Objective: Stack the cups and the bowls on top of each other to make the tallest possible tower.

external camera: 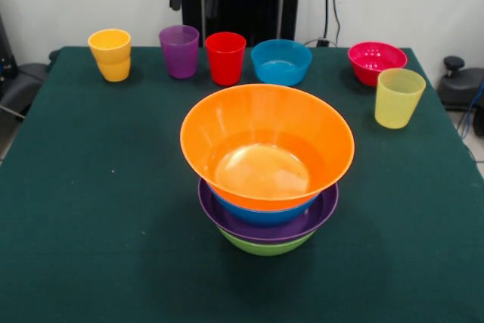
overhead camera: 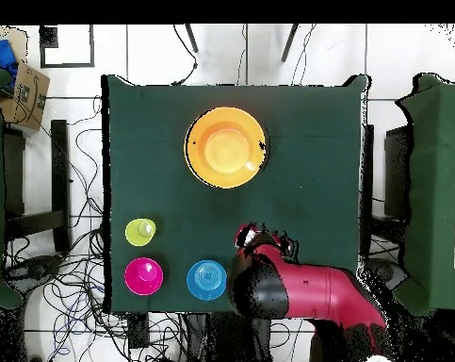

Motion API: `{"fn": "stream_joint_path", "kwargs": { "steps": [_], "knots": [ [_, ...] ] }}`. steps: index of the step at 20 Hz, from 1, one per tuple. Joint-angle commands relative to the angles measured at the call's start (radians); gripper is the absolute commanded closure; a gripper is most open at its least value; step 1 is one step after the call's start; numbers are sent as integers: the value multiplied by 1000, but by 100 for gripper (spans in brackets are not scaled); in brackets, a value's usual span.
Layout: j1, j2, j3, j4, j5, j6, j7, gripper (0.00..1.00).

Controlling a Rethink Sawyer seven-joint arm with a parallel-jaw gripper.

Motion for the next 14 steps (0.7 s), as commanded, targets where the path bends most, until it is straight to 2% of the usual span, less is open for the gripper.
{"fn": "stream_joint_path", "kwargs": {
  "steps": [1,3,6,9,12,14],
  "knots": [
    [55,211,-30,6,-156,-142,32,0],
    [66,263,-42,-26,-166,-172,41,0],
    [99,385,-71,-111,-191,-225,40,0],
    [101,488,-79,-174,-199,-275,41,0],
    [120,525,-106,-202,-197,-297,51,0],
    [104,551,-91,-223,-194,-261,35,0]
  ]
}}
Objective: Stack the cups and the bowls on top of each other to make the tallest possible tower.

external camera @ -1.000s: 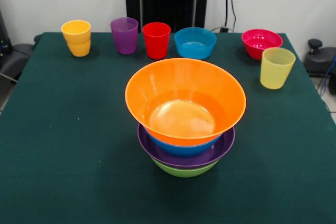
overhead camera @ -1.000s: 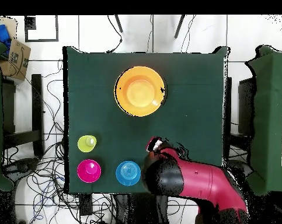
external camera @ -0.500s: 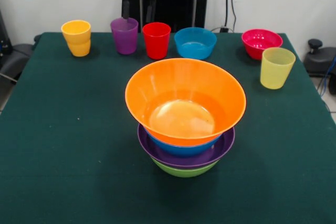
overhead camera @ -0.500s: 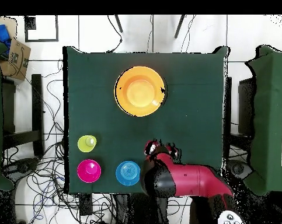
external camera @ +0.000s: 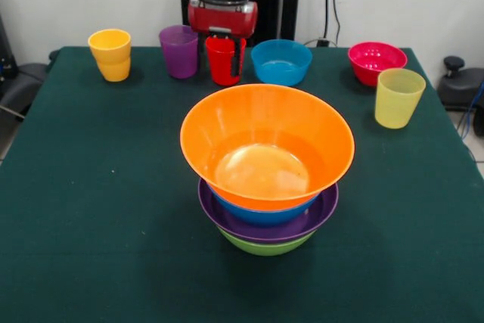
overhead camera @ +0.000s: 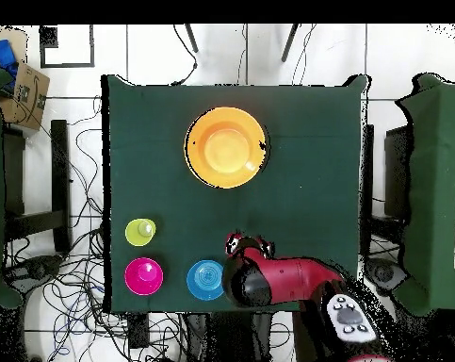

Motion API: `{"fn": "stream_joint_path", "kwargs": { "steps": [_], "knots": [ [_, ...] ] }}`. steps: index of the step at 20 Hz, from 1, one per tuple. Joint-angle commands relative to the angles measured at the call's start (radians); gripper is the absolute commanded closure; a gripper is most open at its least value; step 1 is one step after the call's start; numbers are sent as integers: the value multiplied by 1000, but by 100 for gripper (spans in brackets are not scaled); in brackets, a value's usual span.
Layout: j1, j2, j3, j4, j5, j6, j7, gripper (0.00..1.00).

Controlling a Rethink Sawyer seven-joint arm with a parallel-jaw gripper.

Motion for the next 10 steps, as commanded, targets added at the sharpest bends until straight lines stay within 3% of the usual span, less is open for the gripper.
{"fn": "stream_joint_path", "kwargs": {
  "steps": [1,7,10],
  "knots": [
    [1,197,23,-141,-52,6,21,0],
    [-45,170,69,-76,-20,228,-61,0],
    [-24,158,66,-51,-20,274,-65,0]
  ]
}}
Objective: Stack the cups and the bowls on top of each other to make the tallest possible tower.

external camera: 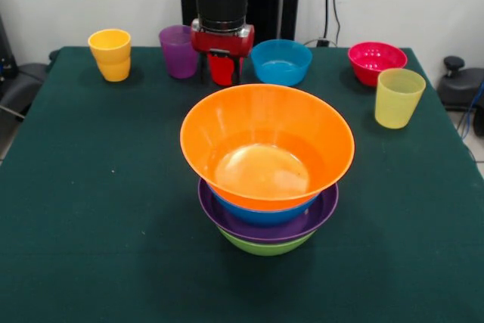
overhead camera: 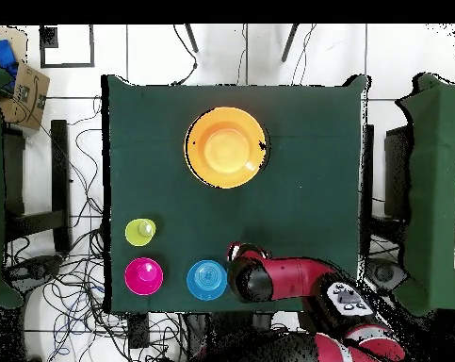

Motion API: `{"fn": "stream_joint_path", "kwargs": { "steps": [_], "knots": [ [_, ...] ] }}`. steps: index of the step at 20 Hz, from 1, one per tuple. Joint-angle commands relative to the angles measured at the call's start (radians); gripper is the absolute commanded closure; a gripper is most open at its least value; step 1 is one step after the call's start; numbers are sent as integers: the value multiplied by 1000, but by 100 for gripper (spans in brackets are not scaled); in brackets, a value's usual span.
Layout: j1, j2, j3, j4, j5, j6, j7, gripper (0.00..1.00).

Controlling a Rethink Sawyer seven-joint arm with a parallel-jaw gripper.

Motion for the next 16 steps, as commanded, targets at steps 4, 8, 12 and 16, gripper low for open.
{"fn": "stream_joint_path", "kwargs": {
  "steps": [4,8,12,16],
  "knots": [
    [19,-75,77,76,7,268,-39,0],
    [3,-192,120,144,45,347,-45,0],
    [-13,-243,140,183,60,379,-45,0],
    [-25,-307,138,245,62,382,-32,0]
  ]
}}
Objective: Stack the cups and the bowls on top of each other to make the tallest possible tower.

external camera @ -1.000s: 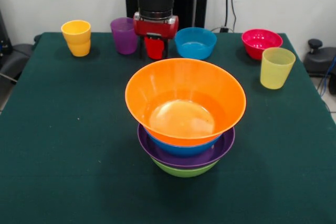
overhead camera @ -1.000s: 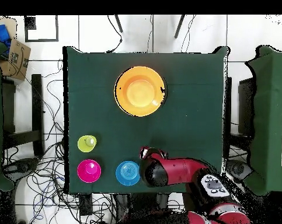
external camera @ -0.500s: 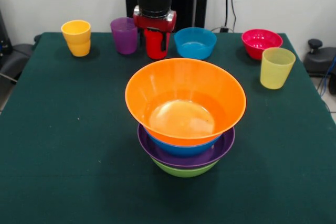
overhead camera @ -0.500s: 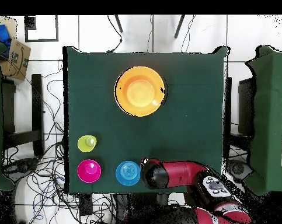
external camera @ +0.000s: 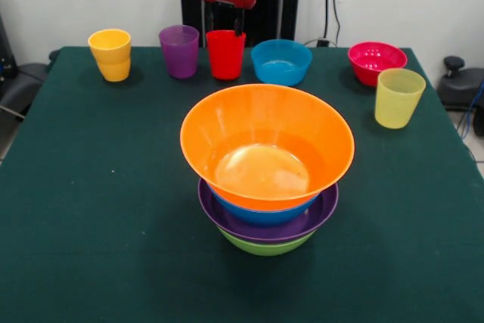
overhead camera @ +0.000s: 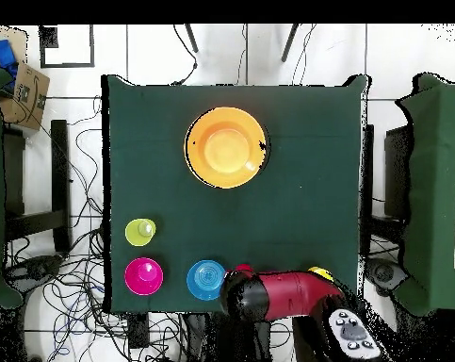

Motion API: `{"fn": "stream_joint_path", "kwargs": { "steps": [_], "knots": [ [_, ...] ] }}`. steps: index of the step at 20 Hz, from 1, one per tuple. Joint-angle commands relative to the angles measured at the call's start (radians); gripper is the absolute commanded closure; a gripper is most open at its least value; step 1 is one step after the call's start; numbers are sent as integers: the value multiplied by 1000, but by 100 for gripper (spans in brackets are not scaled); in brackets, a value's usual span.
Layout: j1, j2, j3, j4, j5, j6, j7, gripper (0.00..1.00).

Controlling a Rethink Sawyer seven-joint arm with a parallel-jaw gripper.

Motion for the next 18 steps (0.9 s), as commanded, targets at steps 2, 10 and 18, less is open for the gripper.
{"fn": "stream_joint_path", "kwargs": {
  "steps": [2,10,18],
  "knots": [
    [-35,-139,105,140,48,84,-32,0],
    [-67,-256,146,176,71,115,-76,0],
    [-42,-259,161,136,54,57,-35,0]
  ]
}}
